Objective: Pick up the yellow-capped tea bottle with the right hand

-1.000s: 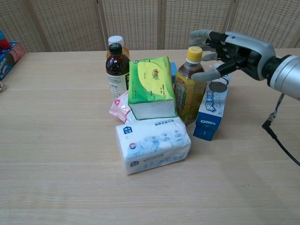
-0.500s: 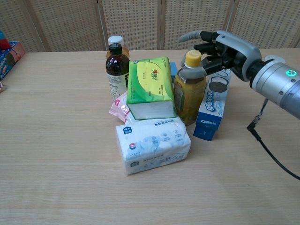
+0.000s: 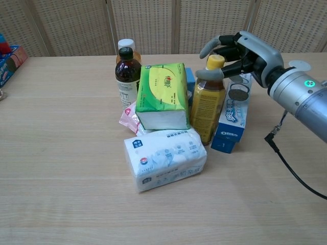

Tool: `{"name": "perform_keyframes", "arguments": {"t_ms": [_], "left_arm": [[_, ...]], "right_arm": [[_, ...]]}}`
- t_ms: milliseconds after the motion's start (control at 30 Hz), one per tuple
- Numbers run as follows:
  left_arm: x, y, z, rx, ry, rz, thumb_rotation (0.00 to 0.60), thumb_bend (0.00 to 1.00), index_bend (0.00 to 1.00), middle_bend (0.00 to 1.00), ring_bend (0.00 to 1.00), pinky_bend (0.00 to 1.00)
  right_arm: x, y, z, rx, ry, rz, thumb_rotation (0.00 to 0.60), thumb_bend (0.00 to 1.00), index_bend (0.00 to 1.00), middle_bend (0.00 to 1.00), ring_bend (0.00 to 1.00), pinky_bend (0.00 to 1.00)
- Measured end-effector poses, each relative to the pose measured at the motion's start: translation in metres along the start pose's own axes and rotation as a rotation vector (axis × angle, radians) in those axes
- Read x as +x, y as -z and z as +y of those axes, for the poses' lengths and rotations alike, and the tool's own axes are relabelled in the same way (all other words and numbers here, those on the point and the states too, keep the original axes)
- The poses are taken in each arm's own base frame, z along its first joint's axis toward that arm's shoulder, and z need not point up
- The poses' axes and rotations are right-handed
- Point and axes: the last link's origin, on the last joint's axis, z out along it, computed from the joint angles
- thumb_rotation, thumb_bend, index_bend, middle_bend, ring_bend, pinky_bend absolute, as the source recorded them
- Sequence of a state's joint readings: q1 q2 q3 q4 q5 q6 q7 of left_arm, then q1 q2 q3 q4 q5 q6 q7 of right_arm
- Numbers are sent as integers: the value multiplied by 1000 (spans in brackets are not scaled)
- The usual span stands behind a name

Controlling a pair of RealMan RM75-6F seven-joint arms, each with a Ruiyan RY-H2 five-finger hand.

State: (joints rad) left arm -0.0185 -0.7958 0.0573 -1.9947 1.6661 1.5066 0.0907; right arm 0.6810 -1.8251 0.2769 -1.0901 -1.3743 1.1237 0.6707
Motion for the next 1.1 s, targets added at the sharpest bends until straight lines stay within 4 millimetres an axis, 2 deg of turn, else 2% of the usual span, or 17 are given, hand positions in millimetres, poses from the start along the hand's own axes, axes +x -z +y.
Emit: {"name": "perform_keyframes", "arguments": {"t_ms": [367, 533, 733, 933, 1100], "left_arm": [[1, 2, 1, -8, 4, 4, 600, 0, 0, 0, 0, 0], [2, 3, 1, -14, 6, 3, 600, 0, 0, 0, 0, 0], [2, 3, 1, -16, 6, 2, 600, 0, 0, 0, 0, 0], [2, 3, 2, -25, 10, -2, 600, 0, 0, 0, 0, 0], [3, 4, 3, -29, 14, 2, 600, 0, 0, 0, 0, 0]], "right_arm": [[10, 5, -14, 62, 24, 32, 600, 102, 502, 919, 625, 944], [13, 8, -16, 68, 55, 36, 600, 110, 501, 980, 678, 999], [18, 11, -19, 88, 49, 54, 600, 160, 503, 985, 682, 1000], [27, 8, -41, 141, 64, 90, 600, 163, 502, 985, 682, 1000], [37, 7, -68, 187, 76, 109, 600, 165, 501, 985, 682, 1000]]}}
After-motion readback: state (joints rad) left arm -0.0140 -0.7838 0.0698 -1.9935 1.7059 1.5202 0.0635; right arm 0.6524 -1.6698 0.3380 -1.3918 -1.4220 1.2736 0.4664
